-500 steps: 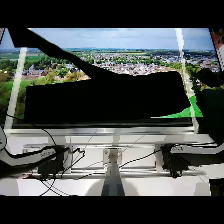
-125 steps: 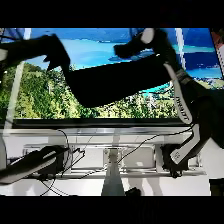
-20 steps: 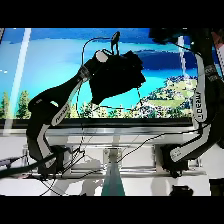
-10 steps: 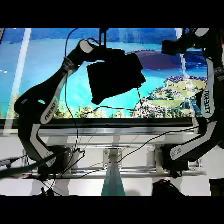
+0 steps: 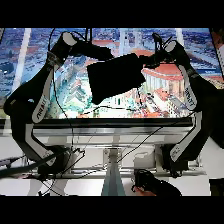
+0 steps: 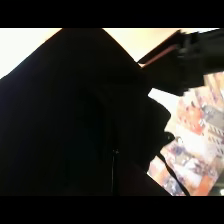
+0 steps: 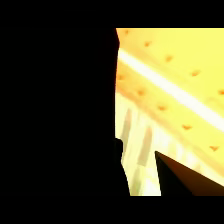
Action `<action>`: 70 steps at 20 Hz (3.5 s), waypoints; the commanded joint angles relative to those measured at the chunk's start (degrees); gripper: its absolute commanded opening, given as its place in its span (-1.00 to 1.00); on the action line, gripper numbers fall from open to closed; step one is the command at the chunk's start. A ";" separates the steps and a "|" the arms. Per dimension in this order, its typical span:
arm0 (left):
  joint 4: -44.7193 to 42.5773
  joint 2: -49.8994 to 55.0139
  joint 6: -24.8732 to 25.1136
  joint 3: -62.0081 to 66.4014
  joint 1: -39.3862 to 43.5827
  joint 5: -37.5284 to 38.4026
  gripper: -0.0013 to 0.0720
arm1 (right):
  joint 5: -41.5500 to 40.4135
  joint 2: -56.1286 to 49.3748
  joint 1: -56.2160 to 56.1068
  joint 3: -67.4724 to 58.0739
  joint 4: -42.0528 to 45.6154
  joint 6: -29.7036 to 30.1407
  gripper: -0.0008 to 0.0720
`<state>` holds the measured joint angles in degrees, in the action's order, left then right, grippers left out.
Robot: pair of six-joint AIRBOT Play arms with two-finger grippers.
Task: Fold the clothes and pants, and hang the long-sleeved shirts on hangers.
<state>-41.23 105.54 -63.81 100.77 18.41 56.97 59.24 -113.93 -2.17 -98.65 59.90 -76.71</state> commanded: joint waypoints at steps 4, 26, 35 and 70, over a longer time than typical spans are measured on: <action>-0.13 -0.13 -0.04 0.04 -0.17 1.44 -0.95 | 7.78 -4.68 2.29 -2.54 -2.75 -3.67 0.93; 0.22 -2.38 -0.02 0.07 -5.79 3.30 -0.95 | 5.25 -7.15 -8.66 -5.64 -24.37 3.80 -0.94; -11.91 -20.81 0.22 0.07 -9.14 3.30 -0.95 | 5.77 12.48 12.70 -7.30 -28.44 9.49 -0.94; -12.33 -40.41 1.70 0.04 -8.81 5.03 -0.95 | 44.76 39.93 78.20 -7.28 29.11 -36.39 0.93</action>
<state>-53.54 65.17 -62.13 100.79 9.61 62.00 104.60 -74.06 75.77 -105.93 89.10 -112.57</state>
